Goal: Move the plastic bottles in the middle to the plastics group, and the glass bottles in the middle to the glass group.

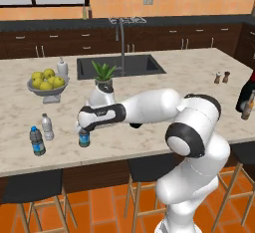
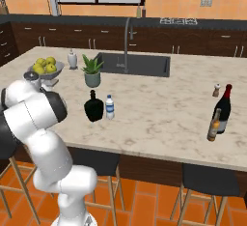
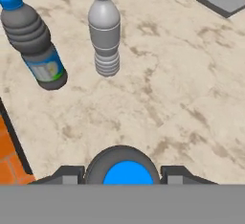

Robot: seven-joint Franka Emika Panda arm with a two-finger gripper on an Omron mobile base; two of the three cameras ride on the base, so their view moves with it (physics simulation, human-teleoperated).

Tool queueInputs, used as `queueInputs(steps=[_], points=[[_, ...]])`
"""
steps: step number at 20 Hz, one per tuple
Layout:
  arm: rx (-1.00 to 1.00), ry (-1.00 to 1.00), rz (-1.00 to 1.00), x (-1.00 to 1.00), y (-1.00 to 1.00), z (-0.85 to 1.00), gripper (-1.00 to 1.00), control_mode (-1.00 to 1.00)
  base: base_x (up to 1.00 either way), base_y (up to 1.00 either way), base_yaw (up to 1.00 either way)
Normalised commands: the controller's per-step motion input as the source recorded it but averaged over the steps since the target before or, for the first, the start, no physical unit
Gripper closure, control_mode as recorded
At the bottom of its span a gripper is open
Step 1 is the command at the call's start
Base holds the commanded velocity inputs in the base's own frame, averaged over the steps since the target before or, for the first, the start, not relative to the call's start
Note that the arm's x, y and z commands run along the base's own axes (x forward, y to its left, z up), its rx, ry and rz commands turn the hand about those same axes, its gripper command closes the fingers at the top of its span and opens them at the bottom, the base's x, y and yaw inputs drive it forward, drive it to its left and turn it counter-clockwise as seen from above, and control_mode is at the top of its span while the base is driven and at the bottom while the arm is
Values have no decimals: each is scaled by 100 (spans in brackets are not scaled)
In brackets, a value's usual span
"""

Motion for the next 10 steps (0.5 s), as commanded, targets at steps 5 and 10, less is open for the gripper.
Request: queueInputs(steps=[5,10], points=[[0,-7,2,45,46,-16,100,-100,0,0,0],[0,-7,0,31,36,-2,100,-100,0,0,0]])
